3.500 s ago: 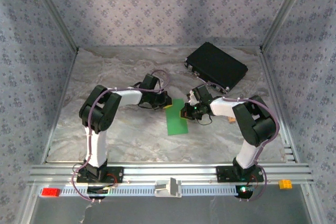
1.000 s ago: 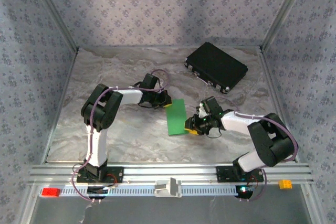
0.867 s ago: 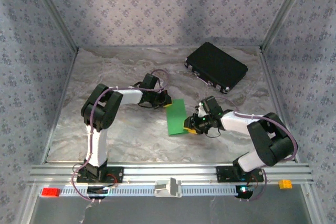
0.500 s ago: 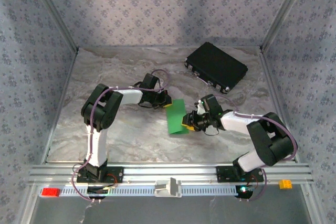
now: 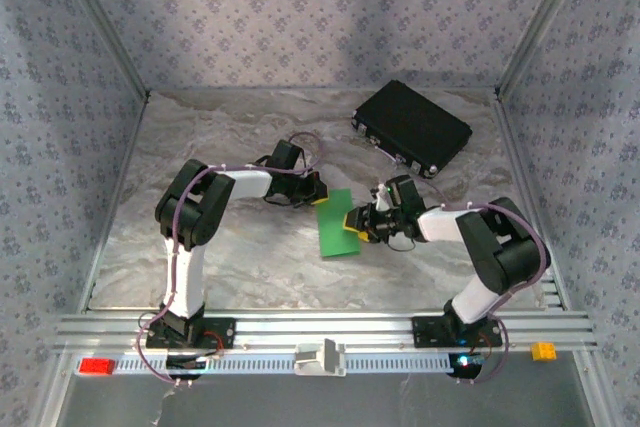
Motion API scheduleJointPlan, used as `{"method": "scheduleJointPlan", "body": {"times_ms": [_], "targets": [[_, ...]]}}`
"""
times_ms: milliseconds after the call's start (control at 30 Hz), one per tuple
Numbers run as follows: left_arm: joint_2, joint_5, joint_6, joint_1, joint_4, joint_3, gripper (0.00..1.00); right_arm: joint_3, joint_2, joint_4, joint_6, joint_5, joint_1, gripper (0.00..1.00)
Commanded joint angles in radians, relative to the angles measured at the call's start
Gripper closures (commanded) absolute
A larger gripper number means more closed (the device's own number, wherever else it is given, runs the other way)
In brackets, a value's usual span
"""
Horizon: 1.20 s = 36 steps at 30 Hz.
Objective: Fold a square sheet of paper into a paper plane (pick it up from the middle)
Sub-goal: Fold the triangle a second time at the center of the table.
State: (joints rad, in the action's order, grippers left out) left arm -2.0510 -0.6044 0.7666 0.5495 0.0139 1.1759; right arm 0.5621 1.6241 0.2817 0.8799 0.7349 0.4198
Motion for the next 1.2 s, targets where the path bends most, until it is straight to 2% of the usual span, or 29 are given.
{"method": "scheduleJointPlan", "body": {"times_ms": [0,133,333,467,533,633,867,967,1067,1167], "targets": [[-0.038,0.006,-0.030,0.000,-0.067,-0.001,0.95,0.021,0.026,0.052,0.004,0.056,-0.015,0.61],[-0.032,0.005,-0.026,0.000,-0.062,-0.004,0.95,0.018,0.039,0.039,-0.006,0.055,-0.026,0.67],[0.013,-0.038,0.013,0.006,-0.001,0.003,0.91,0.007,0.054,0.022,-0.015,0.044,-0.037,0.83],[0.078,-0.032,-0.005,0.013,-0.013,0.027,0.76,0.001,0.052,0.029,0.013,0.012,-0.037,0.90],[0.121,-0.011,-0.036,0.022,-0.040,0.038,0.66,-0.013,0.046,0.065,0.055,-0.012,-0.035,0.93],[0.184,0.035,-0.098,0.046,-0.095,0.042,0.55,-0.039,0.032,0.129,0.139,-0.057,-0.026,0.95],[0.305,0.167,-0.205,0.122,-0.136,-0.039,0.51,-0.079,0.011,0.241,0.278,-0.131,0.005,0.94],[0.351,0.206,-0.239,0.158,-0.121,-0.094,0.51,-0.066,0.011,0.226,0.251,-0.109,0.004,0.89],[0.416,0.332,-0.258,0.211,-0.099,-0.164,0.51,-0.051,0.013,0.192,0.209,-0.083,-0.007,0.85],[0.493,0.408,-0.304,0.286,-0.017,-0.252,0.51,-0.038,0.014,0.165,0.176,-0.057,-0.019,0.84]]}}
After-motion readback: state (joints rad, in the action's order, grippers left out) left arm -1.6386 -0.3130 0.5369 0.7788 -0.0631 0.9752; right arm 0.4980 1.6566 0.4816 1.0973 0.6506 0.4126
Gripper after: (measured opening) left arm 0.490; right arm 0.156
